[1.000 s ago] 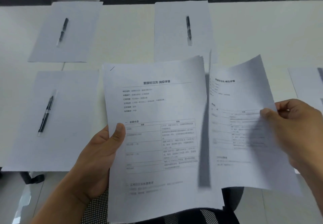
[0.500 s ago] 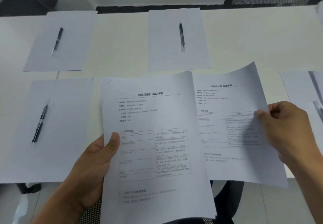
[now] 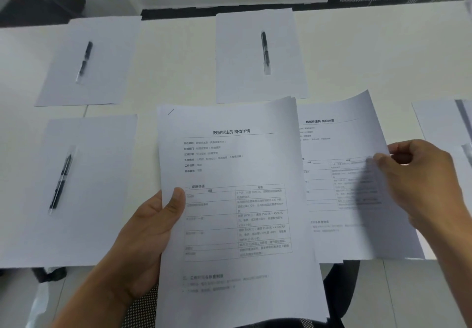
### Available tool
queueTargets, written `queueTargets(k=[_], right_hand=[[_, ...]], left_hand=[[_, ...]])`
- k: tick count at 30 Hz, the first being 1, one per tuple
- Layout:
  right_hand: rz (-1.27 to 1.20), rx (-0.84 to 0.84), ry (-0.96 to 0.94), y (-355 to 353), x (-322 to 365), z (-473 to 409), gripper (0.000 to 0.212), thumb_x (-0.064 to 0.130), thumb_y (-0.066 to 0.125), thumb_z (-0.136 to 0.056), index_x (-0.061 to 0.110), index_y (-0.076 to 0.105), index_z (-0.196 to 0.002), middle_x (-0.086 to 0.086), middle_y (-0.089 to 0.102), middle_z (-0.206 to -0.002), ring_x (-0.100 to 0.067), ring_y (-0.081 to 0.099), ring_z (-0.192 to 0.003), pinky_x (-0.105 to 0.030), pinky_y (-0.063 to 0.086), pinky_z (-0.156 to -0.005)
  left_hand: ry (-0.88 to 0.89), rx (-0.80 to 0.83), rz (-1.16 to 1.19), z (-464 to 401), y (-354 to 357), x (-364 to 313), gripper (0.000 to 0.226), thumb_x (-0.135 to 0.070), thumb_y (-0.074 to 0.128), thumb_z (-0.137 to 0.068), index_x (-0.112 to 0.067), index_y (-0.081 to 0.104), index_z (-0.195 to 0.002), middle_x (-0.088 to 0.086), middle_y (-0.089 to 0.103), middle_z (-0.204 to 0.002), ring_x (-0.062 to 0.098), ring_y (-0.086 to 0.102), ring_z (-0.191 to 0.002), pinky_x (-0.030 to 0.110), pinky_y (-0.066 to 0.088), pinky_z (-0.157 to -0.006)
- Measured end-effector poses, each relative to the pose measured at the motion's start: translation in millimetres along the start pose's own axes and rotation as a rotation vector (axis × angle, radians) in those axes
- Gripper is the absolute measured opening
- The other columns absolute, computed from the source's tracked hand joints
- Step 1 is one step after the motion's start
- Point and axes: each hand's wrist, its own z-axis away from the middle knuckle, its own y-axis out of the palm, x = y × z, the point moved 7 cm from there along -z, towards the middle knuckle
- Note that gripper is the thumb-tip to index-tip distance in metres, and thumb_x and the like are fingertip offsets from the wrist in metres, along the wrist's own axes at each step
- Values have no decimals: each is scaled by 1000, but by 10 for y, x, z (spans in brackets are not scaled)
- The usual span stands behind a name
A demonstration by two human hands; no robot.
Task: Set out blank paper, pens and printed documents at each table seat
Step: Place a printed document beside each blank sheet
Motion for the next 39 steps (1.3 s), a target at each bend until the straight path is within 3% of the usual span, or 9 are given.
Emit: queueTargets(k=[6,19,22,25,27,29,31,35,39], right_hand=[[30,-9,15,-58,-6,38,17,34,77,-95,27,69,-108,17,67,-89,-9,64,-76,-25,40,-61],[-37,50,52,-163,21,148,15,36,79,-94,25,73,-103,9,71,-89,-13,66,-77,-29,44,-63],[-306,250,58,-52,273,375,17,39,76,-97,23,80,-92,0,76,-81,-13,61,-62,-34,47,-64],[-463,617,16,108,648,804,61,73,60,-94,14,76,-96,-5,71,-78,-18,58,-62,-34,45,-58],[-468,719,-21,125,816,1030,72,82,58,-92,11,69,-95,0,65,-78,-17,57,-66,-33,45,-64],[-513,727,-49,96,925,1152,38,63,71,-98,25,75,-94,16,74,-85,-8,70,-72,-25,51,-72],[-511,708,-63,51,997,1199,8,40,75,-102,39,77,-95,18,81,-93,-6,79,-82,-25,58,-72],[-495,649,-153,-155,1183,1231,34,28,74,-102,48,73,-75,31,69,-70,5,67,-59,-11,50,-55],[-522,661,-180,-355,1406,1294,29,30,75,-101,42,71,-76,25,66,-66,2,62,-57,-10,45,-56]], left_hand=[[-4,27,10,-15,77,1,41,-44,53,-108,-28,74,-139,13,73,-143,39,74,-127,52,66,-91],[2,61,41,67,301,-4,40,-43,54,-109,-26,75,-138,15,73,-143,40,74,-126,52,66,-90],[7,70,35,87,370,-5,40,-43,53,-110,-26,74,-139,15,73,-144,40,74,-126,52,66,-91],[16,74,33,141,473,-30,41,-44,53,-111,-25,73,-141,16,72,-145,40,73,-127,52,66,-92],[20,78,32,193,550,-76,41,-44,54,-111,-24,74,-140,16,72,-145,41,73,-127,52,66,-91],[28,73,40,262,619,-146,41,-44,55,-110,-24,75,-139,16,73,-143,40,74,-125,52,66,-90],[45,73,41,354,691,-240,41,-44,55,-109,-23,76,-137,17,74,-142,40,75,-124,52,67,-89],[88,70,22,588,809,-448,42,-45,54,-108,-22,77,-136,18,74,-140,41,75,-124,50,67,-88],[138,67,32,855,896,-642,42,-44,53,-109,-22,76,-137,18,73,-142,41,74,-126,51,67,-90]])
